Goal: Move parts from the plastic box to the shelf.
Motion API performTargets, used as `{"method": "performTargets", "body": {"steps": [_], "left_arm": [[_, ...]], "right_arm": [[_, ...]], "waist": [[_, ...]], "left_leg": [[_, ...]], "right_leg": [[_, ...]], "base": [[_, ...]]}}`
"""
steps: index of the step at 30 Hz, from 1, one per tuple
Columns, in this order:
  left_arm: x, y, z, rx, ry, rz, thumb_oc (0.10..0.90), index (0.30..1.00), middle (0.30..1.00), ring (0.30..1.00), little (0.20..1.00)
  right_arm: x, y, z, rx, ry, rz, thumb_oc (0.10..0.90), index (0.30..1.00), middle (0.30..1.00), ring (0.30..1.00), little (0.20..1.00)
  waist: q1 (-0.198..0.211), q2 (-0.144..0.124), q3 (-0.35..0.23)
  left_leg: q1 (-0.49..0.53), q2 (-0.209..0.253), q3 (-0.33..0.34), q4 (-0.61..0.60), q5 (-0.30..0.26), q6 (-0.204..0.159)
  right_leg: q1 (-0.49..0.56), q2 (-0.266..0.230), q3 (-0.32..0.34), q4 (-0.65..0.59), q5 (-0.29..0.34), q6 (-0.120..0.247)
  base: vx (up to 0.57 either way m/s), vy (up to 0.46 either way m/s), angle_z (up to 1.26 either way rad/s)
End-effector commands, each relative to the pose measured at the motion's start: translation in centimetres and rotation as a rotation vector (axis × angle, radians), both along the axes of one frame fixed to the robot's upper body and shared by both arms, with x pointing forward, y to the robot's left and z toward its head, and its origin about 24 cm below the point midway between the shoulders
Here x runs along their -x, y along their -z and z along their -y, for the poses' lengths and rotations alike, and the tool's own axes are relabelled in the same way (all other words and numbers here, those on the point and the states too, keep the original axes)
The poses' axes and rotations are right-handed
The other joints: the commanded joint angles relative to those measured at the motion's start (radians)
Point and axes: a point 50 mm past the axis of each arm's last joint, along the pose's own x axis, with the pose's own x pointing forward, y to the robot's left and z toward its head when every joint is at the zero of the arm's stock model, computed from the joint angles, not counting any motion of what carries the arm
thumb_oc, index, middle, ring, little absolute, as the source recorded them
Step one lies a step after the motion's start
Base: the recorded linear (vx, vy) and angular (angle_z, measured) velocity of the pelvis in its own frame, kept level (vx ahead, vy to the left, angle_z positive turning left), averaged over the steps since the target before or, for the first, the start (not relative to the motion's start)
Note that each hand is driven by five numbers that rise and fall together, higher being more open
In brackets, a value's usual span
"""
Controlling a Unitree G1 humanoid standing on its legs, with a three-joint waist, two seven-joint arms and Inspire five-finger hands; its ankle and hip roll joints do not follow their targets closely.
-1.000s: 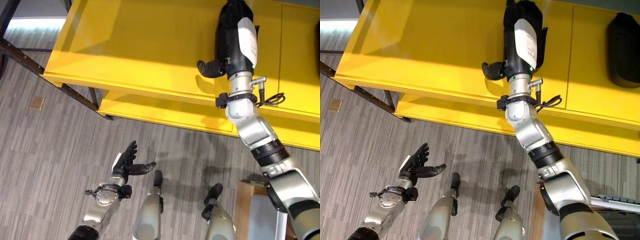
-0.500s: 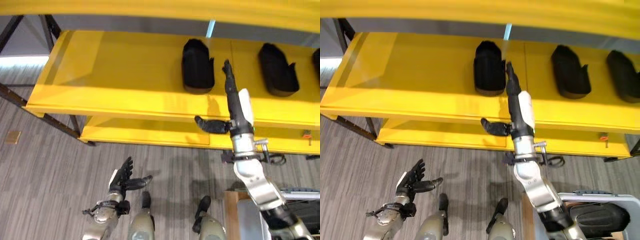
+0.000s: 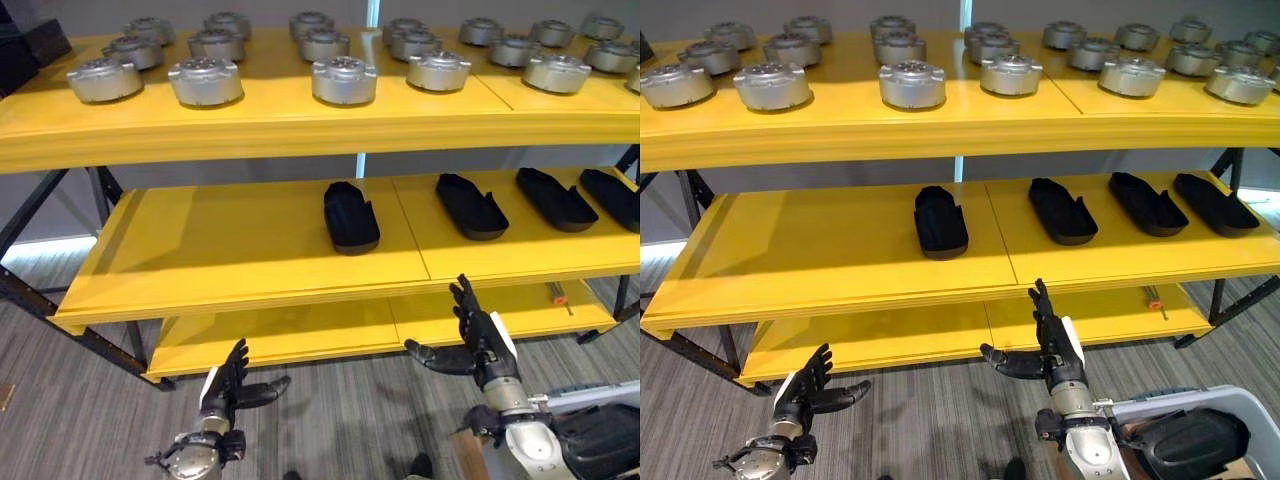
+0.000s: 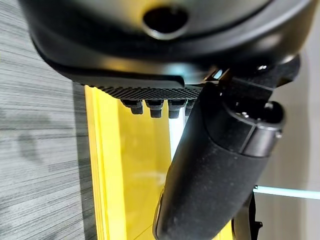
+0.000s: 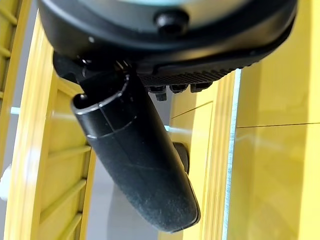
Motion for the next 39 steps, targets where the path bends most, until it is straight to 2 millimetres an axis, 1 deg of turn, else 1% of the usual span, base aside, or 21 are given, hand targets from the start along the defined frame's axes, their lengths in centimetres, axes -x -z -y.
{"method": "performTargets", "body": {"steps": [1,3,5,7,10,11,13,18,19,21,26,29,31,32,33,34,35,36,37,38,39], "left_arm": [[-4.3,-5.6,0.2,-0.026,0.003,0.334,0.900,1.000,1.000,1.000,1.000],[-4.5,-5.6,0.5,-0.005,-0.002,0.337,0.900,1.000,1.000,1.000,1.000],[-4.1,-5.6,0.6,0.032,-0.006,0.336,0.900,1.000,1.000,1.000,1.000],[-3.9,-5.6,0.6,0.040,-0.008,0.334,0.900,1.000,1.000,1.000,1.000],[-3.3,-5.4,0.3,0.050,-0.019,0.324,0.900,1.000,1.000,1.000,1.000],[-2.9,-5.2,0.0,0.051,-0.040,0.313,0.900,1.000,1.000,1.000,1.000],[-2.8,-5.0,-0.1,0.052,-0.046,0.305,0.900,1.000,1.000,1.000,1.000],[-2.4,-4.5,-0.1,0.065,-0.060,0.297,0.900,1.000,1.000,1.000,1.000],[-2.4,-4.5,-0.1,0.065,-0.061,0.297,0.900,1.000,1.000,1.000,1.000],[-2.5,-4.2,0.2,0.081,-0.063,0.290,0.900,1.000,1.000,1.000,1.000],[-2.9,-4.0,0.9,0.100,-0.052,0.297,0.900,1.000,1.000,1.000,1.000],[-3.8,-4.3,1.8,0.111,-0.016,0.314,0.900,1.000,1.000,1.000,1.000],[-4.0,-4.2,2.1,0.115,-0.013,0.313,0.900,1.000,1.000,1.000,1.000],[-4.2,-4.3,2.2,0.122,-0.014,0.318,0.900,1.000,1.000,1.000,1.000],[-4.6,-4.5,2.5,0.141,-0.022,0.331,0.900,1.000,1.000,1.000,1.000],[-4.6,-4.5,2.6,0.141,-0.021,0.332,0.900,1.000,1.000,1.000,1.000],[-4.5,-4.5,2.7,0.162,-0.040,0.340,0.900,1.000,1.000,1.000,1.000],[-4.5,-4.5,2.7,0.161,-0.040,0.340,0.900,1.000,1.000,1.000,1.000],[-4.2,-4.3,2.8,0.164,-0.042,0.332,0.900,1.000,1.000,1.000,1.000],[-4.2,-4.3,2.8,0.163,-0.042,0.332,0.900,1.000,1.000,1.000,1.000],[-4.3,-4.4,2.8,0.165,-0.035,0.338,0.900,1.000,1.000,1.000,1.000]], "right_arm": [[-4.0,-7.1,-1.2,0.056,-0.096,0.376,0.900,1.000,1.000,1.000,1.000],[-4.1,-7.1,-1.4,0.031,-0.110,0.371,0.900,1.000,1.000,1.000,1.000],[-4.6,-7.3,-2.0,0.020,-0.153,0.373,0.900,1.000,1.000,1.000,1.000],[-4.9,-7.4,-2.3,0.017,-0.162,0.379,0.900,1.000,1.000,1.000,1.000],[-5.3,-7.6,-2.8,0.015,-0.178,0.388,0.900,1.000,1.000,1.000,1.000],[-5.2,-7.5,-2.8,0.013,-0.181,0.381,0.900,1.000,1.000,1.000,1.000],[-5.1,-7.3,-2.7,0.013,-0.182,0.373,0.900,1.000,1.000,1.000,1.000],[-4.8,-7.7,-2.0,0.040,-0.176,0.392,0.900,1.000,1.000,1.000,1.000],[-4.8,-7.7,-2.0,0.041,-0.176,0.392,0.900,1.000,1.000,1.000,1.000],[-4.9,-8.2,-2.0,0.059,-0.184,0.416,0.900,1.000,1.000,1.000,1.000],[-4.8,-9.1,-1.7,0.114,-0.178,0.464,0.900,1.000,1.000,1.000,1.000],[-4.5,-10.0,-1.2,0.146,-0.153,0.517,0.900,1.000,1.000,1.000,1.000],[-4.5,-10.2,-1.1,0.149,-0.147,0.530,0.900,1.000,1.000,1.000,1.000],[-4.5,-10.5,-1.0,0.153,-0.141,0.543,0.900,1.000,1.000,1.000,1.000],[-4.6,-10.7,-1.2,0.163,-0.139,0.560,0.900,1.000,1.000,1.000,1.000],[-4.7,-10.7,-1.2,0.163,-0.138,0.561,0.900,1.000,1.000,1.000,1.000],[-5.0,-10.7,-1.6,0.165,-0.150,0.565,0.900,1.000,1.000,1.000,1.000],[-5.0,-10.7,-1.6,0.165,-0.150,0.566,0.900,1.000,1.000,1.000,1.000],[-5.1,-10.4,-1.9,0.155,-0.167,0.549,0.900,1.000,1.000,1.000,1.000],[-5.2,-10.4,-1.9,0.154,-0.166,0.549,0.900,1.000,1.000,1.000,1.000],[-5.3,-10.4,-2.0,0.155,-0.174,0.547,0.900,1.000,1.000,1.000,1.000]], "waist": [[0.033,0.090,0.060],[0.033,0.097,0.073],[0.059,0.103,0.071],[0.064,0.103,0.066],[0.084,0.093,0.047],[0.092,0.088,0.035],[0.090,0.088,0.030],[0.061,0.102,0.015],[0.063,0.104,0.015],[0.039,0.112,0.007],[0.015,0.125,0.001],[-0.016,0.128,0.004],[-0.019,0.129,0.008],[-0.023,0.128,0.011],[-0.010,0.129,0.025],[-0.013,0.130,0.025],[0.022,0.117,0.037],[0.020,0.116,0.035],[0.039,0.102,0.036],[0.039,0.100,0.033],[0.053,0.093,0.037]], "left_leg": [[0.059,0.070,0.025,-0.043,-0.061,0.015],[0.069,0.074,0.064,-0.043,-0.059,0.028],[0.065,0.067,0.138,-0.040,-0.050,0.058],[0.061,0.068,0.153,-0.039,-0.047,0.060],[0.051,0.079,0.194,-0.035,-0.033,0.042],[0.038,0.098,0.210,-0.026,-0.016,0.021],[0.033,0.111,0.214,-0.022,-0.007,0.011],[0.036,0.202,0.259,-0.023,0.065,-0.053],[0.037,0.205,0.261,-0.024,0.067,-0.056],[0.049,0.252,0.288,-0.031,0.108,-0.088],[0.067,0.324,0.321,-0.029,0.160,-0.133],[0.071,0.405,0.338,0.034,0.210,-0.175],[0.065,0.431,0.336,0.074,0.211,-0.187],[0.061,0.442,0.323,0.111,0.210,-0.189],[0.036,0.418,0.221,0.155,0.215,-0.176],[0.030,0.419,0.216,0.161,0.212,-0.176],[-0.036,0.303,0.020,0.178,0.159,-0.095],[-0.043,0.301,0.019,0.181,0.159,-0.092],[-0.071,0.222,-0.078,0.184,0.087,-0.058],[-0.075,0.220,-0.077,0.184,0.089,-0.057],[-0.104,0.184,-0.130,0.175,0.073,-0.048]], "right_leg": [[-0.017,-0.052,-0.132,0.061,0.189,0.057],[-0.002,-0.053,-0.190,0.146,0.098,0.057],[0.045,-0.046,-0.248,0.319,-0.023,0.042],[0.058,-0.041,-0.249,0.334,-0.040,0.039],[0.111,-0.012,-0.239,0.246,-0.052,0.039],[0.142,0.021,-0.243,0.141,-0.077,0.039],[0.151,0.041,-0.237,0.109,-0.095,0.035],[0.169,0.148,-0.198,-0.011,-0.133,-0.001],[0.169,0.151,-0.197,-0.013,-0.133,-0.003],[0.165,0.201,-0.153,-0.048,-0.147,-0.021],[0.167,0.274,-0.099,-0.085,-0.162,-0.053],[0.181,0.341,-0.055,-0.098,-0.193,-0.093],[0.188,0.359,-0.047,-0.101,-0.202,-0.106],[0.190,0.371,-0.033,-0.098,-0.212,-0.115],[0.189,0.387,0.008,-0.095,-0.227,-0.126],[0.188,0.386,0.005,-0.095,-0.228,-0.127],[0.165,0.387,0.064,-0.079,-0.219,-0.141],[0.161,0.385,0.062,-0.077,-0.219,-0.140],[0.166,0.386,0.110,-0.075,-0.220,-0.142],[0.162,0.385,0.109,-0.076,-0.219,-0.141],[0.166,0.383,0.127,-0.075,-0.218,-0.140]], "base": [[-0.08,0.226,-1.13],[-0.10,0.243,-1.84],[-0.11,0.159,-1.09],[-0.06,-0.043,-0.95],[-0.05,-0.168,-0.66],[-0.01,-0.210,-0.77],[-0.01,-0.185,-0.57],[-0.02,-0.216,-0.36],[-0.02,-0.233,-0.57],[0.00,-0.240,-0.47],[0.02,-0.210,-0.68],[0.05,-0.278,-0.34],[0.04,-0.208,-0.38],[0.02,-0.155,-0.46],[0.02,-0.143,-0.40],[-0.02,-0.132,-0.73],[-0.03,-0.056,-0.71],[0.07,-0.110,-1.04],[0.09,-0.045,-1.08],[0.15,-0.074,-1.07],[0.10,-0.018,-1.07]]}}
